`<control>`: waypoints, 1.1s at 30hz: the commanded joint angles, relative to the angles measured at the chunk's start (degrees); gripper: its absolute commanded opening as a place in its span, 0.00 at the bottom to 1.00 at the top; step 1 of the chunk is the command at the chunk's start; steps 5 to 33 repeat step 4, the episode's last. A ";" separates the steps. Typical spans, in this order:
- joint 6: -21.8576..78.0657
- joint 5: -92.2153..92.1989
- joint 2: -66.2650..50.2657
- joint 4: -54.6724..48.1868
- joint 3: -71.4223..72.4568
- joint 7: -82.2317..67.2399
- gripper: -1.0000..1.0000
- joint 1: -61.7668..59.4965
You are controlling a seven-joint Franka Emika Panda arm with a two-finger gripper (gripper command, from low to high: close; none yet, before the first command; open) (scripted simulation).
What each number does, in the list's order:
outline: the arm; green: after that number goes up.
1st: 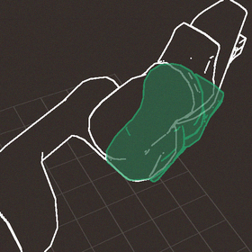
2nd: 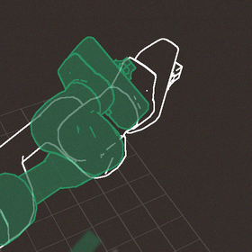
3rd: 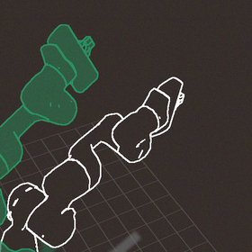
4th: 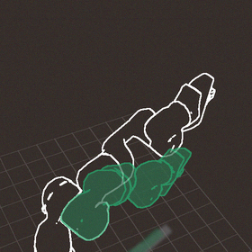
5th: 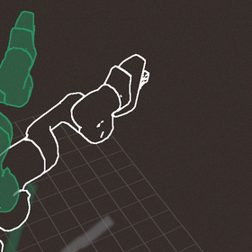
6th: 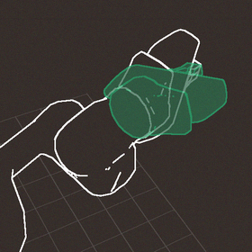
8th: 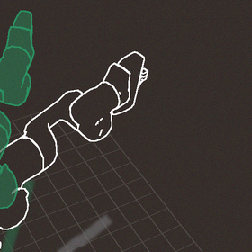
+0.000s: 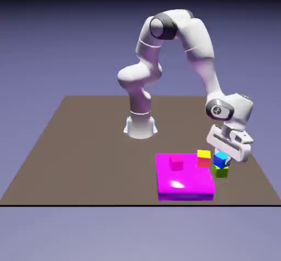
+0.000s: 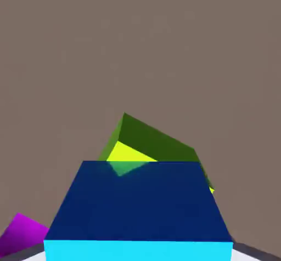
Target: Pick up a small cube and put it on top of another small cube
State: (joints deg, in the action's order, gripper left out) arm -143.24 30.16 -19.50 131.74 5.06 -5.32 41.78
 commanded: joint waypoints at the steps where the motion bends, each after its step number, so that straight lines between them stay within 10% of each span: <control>1: 1.98 -1.37 2.08 0.02 0.80 -1.05 1.00 -0.16; 33: 6.27 -4.35 6.59 0.08 2.54 -3.32 1.00 -0.51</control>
